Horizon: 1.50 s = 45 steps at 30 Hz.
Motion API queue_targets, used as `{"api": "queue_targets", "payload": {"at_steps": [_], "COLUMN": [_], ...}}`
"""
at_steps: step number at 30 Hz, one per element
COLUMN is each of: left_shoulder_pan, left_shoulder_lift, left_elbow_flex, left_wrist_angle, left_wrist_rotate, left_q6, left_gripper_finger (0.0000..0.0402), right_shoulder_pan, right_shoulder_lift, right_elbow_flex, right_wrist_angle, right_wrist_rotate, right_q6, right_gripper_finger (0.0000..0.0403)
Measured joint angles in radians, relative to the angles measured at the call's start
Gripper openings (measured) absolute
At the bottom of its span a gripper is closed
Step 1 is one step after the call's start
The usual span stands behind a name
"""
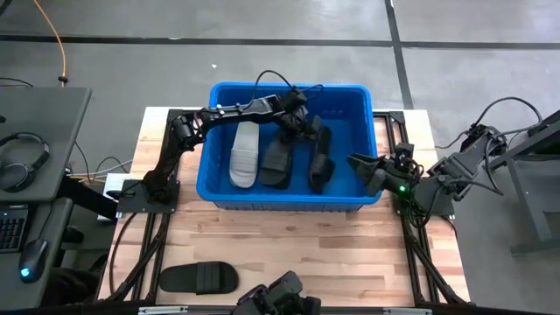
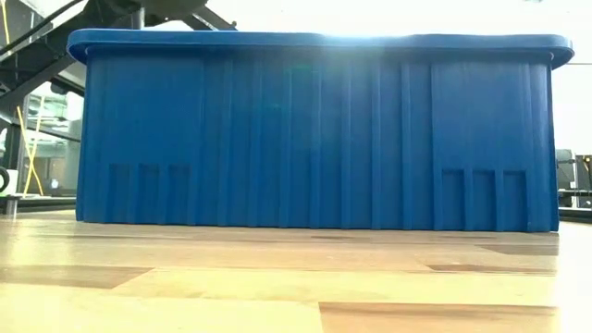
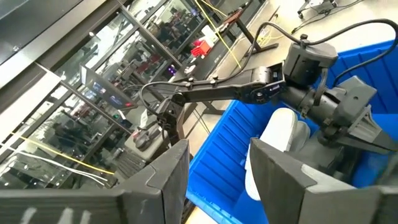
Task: Pick and place slides into bin
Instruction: Put the black slide into the blue bin, then stack the black slide on top of the black slide in the blue bin
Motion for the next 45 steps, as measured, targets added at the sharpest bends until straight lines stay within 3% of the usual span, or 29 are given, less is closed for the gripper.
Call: {"api": "queue_targets", "payload": {"at_steps": [3, 9, 16, 21, 24, 29, 36, 45], "left_shoulder_pan": [-0.001, 0.001, 0.001, -0.014, -0.019, -0.029, -0.087, -0.206], "left_shoulder_lift": [0.000, 0.000, 0.000, -0.034, -0.073, -0.117, -0.201, -0.363], "left_elbow_flex": [0.000, 0.000, 0.000, 0.003, 0.036, 0.091, 0.192, 0.231], "left_wrist_angle": [0.000, 0.001, 0.082, 0.110, 0.106, 0.099, 0.098, -0.008], "left_wrist_rotate": [-0.033, -0.042, 0.069, 0.087, 0.085, 0.076, 0.156, -0.011], "left_q6": [-0.022, -0.065, -0.078, -0.034, 0.034, 0.019, 0.079, 0.193], "left_gripper_finger": [0.0146, 0.0114, 0.0082, 0.0071, 0.0066, 0.0065, 0.0064, 0.0034], "right_shoulder_pan": [0.001, 0.000, -0.001, -0.005, -0.005, -0.011, -0.011, -0.010], "right_shoulder_lift": [0.000, 0.000, 0.000, 0.000, 0.000, 0.000, 0.000, 0.000], "right_elbow_flex": [0.000, 0.000, 0.000, 0.000, 0.000, 0.000, 0.000, 0.000], "right_wrist_angle": [0.003, 0.003, -0.012, -0.013, -0.021, -0.023, -0.057, -0.092], "right_wrist_rotate": [0.001, 0.004, 0.018, 0.023, 0.023, 0.022, 0.000, -0.026], "right_q6": [0.000, 0.000, 0.000, 0.000, 0.000, -0.002, -0.026, -0.027], "right_gripper_finger": [0.0157, 0.0157, 0.0156, 0.0159, 0.0162, 0.0161, 0.0161, 0.0154]}}
